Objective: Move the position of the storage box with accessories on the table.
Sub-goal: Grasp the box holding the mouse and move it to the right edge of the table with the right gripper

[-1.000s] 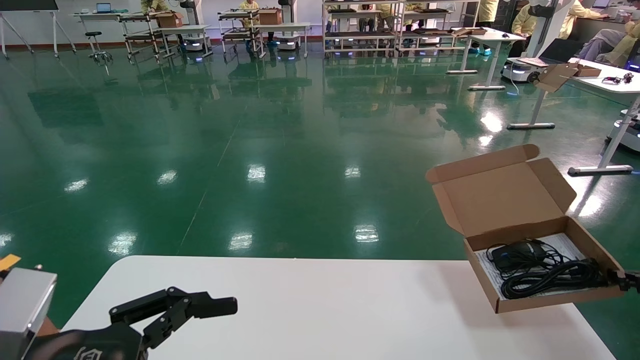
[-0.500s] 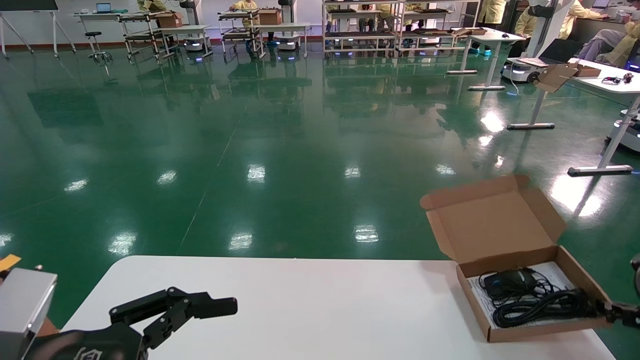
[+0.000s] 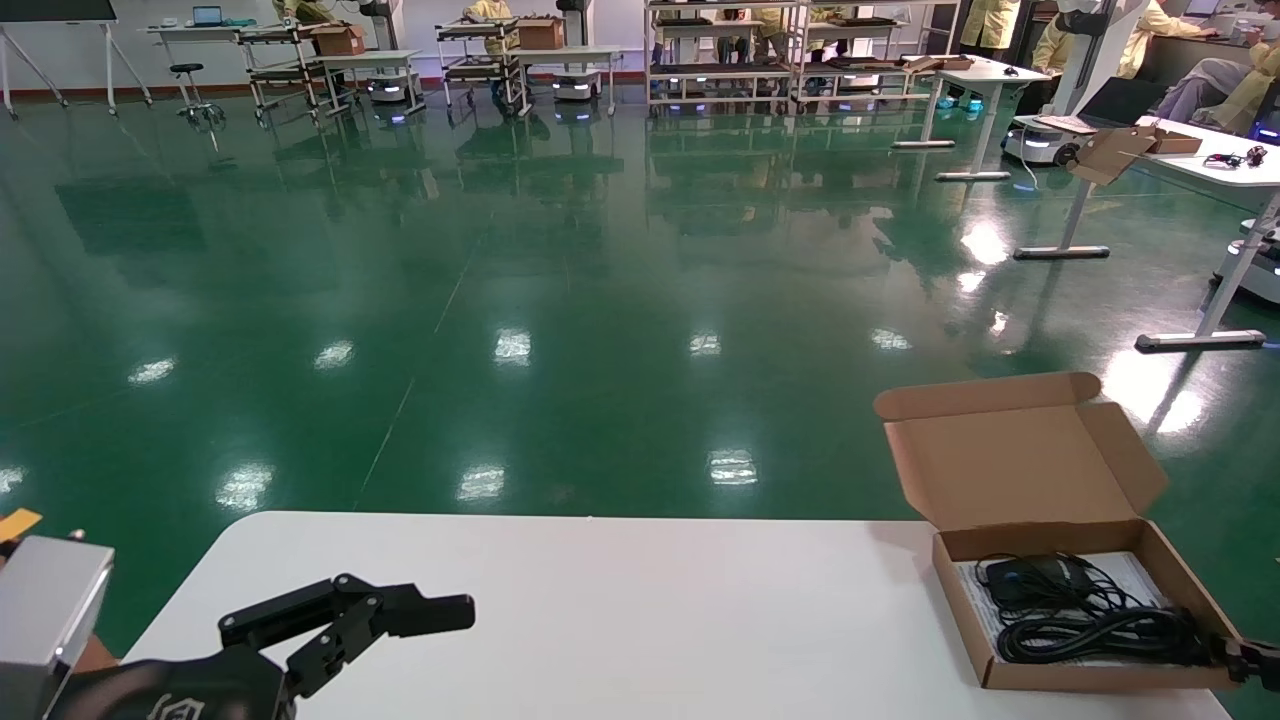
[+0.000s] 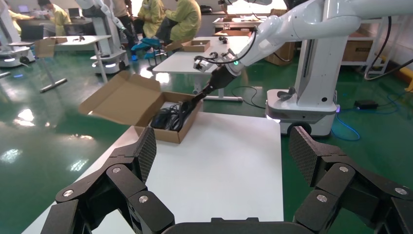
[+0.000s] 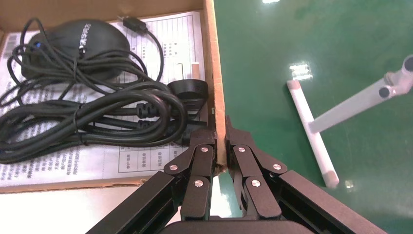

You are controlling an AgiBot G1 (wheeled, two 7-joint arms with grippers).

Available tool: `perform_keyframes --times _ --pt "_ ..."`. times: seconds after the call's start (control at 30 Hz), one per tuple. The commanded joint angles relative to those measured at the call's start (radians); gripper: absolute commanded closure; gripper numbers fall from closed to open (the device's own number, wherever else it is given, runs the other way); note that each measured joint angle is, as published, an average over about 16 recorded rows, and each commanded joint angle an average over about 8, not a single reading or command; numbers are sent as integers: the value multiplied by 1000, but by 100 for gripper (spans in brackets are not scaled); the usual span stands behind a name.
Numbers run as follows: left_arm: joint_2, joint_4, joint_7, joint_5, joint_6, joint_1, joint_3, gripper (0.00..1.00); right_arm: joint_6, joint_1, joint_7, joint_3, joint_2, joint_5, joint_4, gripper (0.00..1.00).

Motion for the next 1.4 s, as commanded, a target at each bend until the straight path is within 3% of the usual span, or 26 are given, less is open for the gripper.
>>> perform_keyframes --times 0.03,0.83,0.93,1.13,1.27,1.4 --pt "0 0 0 0 0 0 0 0 4 -10 -2 3 4 4 -1 100" --pt "0 0 0 0 0 0 0 0 9 -36 -33 17 -18 24 11 100" --pt "0 0 0 0 0 0 0 0 6 -36 -35 17 -18 23 10 81" --pt "0 0 0 0 0 0 0 0 3 -36 -40 15 -15 21 6 29" --pt "0 0 0 0 0 0 0 0 2 -38 -43 15 -12 21 4 11" --pt "0 0 0 0 0 0 0 0 2 -40 -45 16 -10 22 3 0"
